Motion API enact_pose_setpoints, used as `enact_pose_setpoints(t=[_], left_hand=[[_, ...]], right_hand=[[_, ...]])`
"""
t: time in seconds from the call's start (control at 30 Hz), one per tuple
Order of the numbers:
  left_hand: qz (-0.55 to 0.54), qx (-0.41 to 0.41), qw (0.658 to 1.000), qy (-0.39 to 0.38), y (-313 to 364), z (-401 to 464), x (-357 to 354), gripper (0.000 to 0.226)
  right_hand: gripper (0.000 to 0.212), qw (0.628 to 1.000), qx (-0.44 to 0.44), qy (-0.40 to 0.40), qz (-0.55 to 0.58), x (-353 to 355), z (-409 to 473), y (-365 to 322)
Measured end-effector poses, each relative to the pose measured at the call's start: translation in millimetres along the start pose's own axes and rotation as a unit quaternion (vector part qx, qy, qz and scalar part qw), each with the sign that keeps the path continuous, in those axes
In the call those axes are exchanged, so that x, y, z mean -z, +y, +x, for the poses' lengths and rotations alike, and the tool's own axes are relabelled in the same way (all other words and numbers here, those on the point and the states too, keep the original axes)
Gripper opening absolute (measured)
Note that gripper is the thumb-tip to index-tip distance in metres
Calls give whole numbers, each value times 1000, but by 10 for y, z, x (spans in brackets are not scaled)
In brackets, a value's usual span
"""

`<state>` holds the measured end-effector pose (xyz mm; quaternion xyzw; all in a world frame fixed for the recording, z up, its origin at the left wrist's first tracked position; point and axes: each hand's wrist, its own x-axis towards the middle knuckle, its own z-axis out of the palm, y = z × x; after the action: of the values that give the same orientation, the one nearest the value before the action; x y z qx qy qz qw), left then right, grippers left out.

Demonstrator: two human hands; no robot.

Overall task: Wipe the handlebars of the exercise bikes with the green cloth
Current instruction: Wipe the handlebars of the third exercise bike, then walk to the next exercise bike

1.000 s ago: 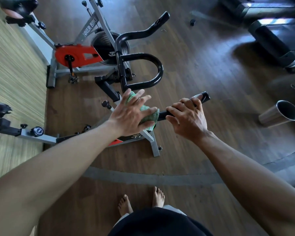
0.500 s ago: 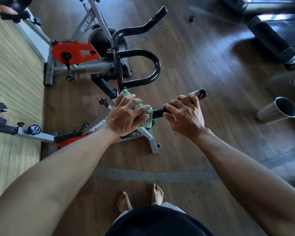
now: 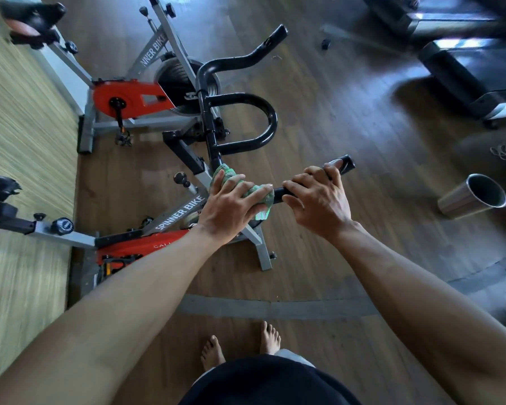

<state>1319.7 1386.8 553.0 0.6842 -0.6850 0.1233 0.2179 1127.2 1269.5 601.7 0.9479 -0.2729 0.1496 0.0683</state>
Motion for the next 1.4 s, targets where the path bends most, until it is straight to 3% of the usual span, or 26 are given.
enact_pose_setpoints(t=[0.23, 0.5, 0.63, 0.77, 0.87, 0.97, 1.13, 1.4], left_hand=[[-68, 22, 997, -26, 32, -2, 97, 43], [-192, 40, 980, 9, 59, -156, 257, 33], [-221, 50, 974, 2, 132, -457, 374, 41], [-241, 74, 967, -44, 206, -887, 302, 35], [-259, 103, 953, -119, 287, -1180, 200, 34], [-275, 114, 936, -187, 400, -1399, 103, 34], [-278, 136, 920, -241, 570, -1540, -8, 34], [-278, 118, 897, -322, 957, -1236, -353, 35]], right_hand=[[36, 999, -21, -16, 30, 43, -10, -80], [35, 990, -65, -4, 123, 1, -282, -333], [39, 985, -67, 5, 159, -59, -601, -531], [35, 968, -127, -89, 198, -225, -971, -751], [35, 925, -204, -216, 235, -307, -1214, -927], [35, 887, -251, -288, 259, -363, -1444, -1061], [40, 851, -300, -327, 281, -427, -1767, -1134], [37, 827, -344, -329, 301, -472, -2061, -604]])
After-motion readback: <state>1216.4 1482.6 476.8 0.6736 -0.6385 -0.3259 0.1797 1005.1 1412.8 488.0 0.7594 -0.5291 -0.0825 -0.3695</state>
